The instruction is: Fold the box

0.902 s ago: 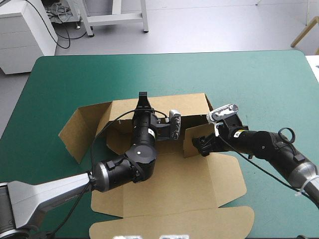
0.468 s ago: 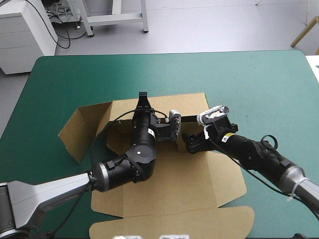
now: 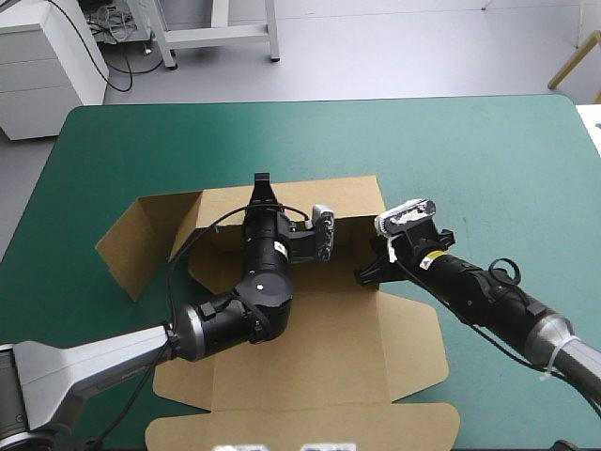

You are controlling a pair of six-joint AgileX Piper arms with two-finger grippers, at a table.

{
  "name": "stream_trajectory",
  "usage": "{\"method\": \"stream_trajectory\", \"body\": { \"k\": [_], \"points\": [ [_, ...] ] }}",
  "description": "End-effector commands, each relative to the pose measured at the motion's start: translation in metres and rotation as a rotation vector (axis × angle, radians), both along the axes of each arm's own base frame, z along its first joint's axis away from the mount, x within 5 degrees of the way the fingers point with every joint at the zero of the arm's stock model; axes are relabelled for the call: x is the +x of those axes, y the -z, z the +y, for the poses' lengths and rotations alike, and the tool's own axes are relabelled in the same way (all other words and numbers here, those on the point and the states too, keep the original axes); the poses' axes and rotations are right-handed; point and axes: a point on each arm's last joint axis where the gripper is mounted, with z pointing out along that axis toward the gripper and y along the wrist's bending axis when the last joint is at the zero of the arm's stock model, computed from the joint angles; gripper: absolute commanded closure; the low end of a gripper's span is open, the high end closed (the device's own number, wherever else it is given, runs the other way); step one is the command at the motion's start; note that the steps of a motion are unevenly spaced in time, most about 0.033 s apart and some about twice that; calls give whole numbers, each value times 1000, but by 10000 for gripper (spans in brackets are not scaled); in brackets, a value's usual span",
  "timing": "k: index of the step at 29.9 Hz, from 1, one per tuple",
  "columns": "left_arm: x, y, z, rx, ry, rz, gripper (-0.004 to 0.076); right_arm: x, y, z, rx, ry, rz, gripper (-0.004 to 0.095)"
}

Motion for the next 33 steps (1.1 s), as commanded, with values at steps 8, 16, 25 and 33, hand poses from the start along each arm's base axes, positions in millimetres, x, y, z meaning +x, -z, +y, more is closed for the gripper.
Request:
{"method": "stream_trajectory", "body": {
  "k": [8, 16, 25, 33],
  "points": [
    [-7, -12, -10, -88, 104, -2, 241, 2, -24, 2, 55, 14, -112, 926],
    [-4, -16, -16, -96, 134, -98, 33, 3, -25, 2, 57, 16, -120, 925],
    [-29, -21, -25, -56, 113, -156, 34, 23, -36, -11, 85, 103, -135, 925],
    [-45, -22, -33, -50, 135, -168, 34, 61, -47, -36, 4, 174, -135, 925]
  ]
}}
